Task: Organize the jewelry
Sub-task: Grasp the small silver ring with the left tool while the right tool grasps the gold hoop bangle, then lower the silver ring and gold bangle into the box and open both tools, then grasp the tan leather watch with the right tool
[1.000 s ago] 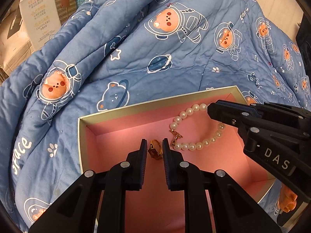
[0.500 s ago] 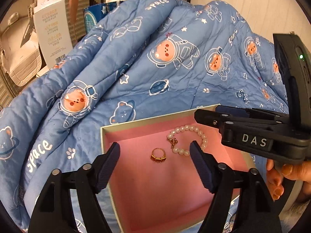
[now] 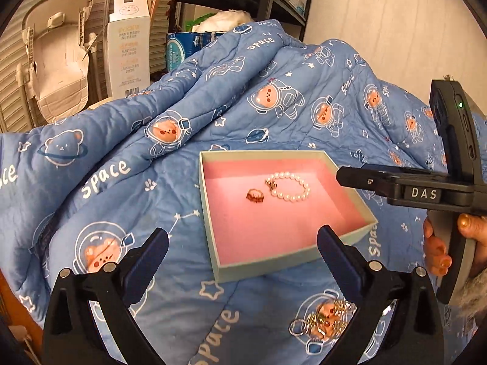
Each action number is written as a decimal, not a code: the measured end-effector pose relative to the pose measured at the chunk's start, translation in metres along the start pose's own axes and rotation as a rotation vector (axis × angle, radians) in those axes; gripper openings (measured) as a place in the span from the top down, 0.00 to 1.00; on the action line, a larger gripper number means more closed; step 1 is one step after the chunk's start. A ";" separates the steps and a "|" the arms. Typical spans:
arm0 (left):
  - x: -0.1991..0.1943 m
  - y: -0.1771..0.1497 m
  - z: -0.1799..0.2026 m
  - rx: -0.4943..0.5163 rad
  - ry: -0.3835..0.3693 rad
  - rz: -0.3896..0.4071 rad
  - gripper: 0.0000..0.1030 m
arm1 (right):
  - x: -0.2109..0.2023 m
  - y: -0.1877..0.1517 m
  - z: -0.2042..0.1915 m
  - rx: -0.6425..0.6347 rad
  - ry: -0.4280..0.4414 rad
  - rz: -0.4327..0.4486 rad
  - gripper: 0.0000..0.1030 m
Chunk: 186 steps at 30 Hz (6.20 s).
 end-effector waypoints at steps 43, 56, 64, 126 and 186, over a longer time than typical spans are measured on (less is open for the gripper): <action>-0.018 -0.100 0.028 0.092 -0.043 -0.104 0.27 | -0.003 -0.127 -0.077 -0.830 0.258 -0.138 0.40; -0.003 -0.090 0.031 0.101 -0.111 -0.139 0.48 | -0.015 -0.123 -0.073 -0.764 0.291 -0.124 0.51; 0.003 -0.087 0.029 0.080 -0.142 -0.146 0.59 | -0.027 -0.103 -0.057 -0.619 0.279 -0.080 0.51; 0.087 0.040 0.003 0.025 -0.139 -0.362 0.83 | 0.035 0.004 -0.040 -0.395 0.152 -0.242 0.51; 0.008 -0.003 0.002 -0.012 -0.103 -0.137 0.16 | -0.004 -0.029 -0.021 -0.342 0.211 -0.102 0.29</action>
Point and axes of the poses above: each gripper's, at about its wrist camera, not at the fingertips, and x roughly the way its jaws point, z to its right, y to its top, the point moved 2 cm from there along x, roughly the way its jaws point, and after that the axes turned 12 degrees about -y, right-handed, at the moved point
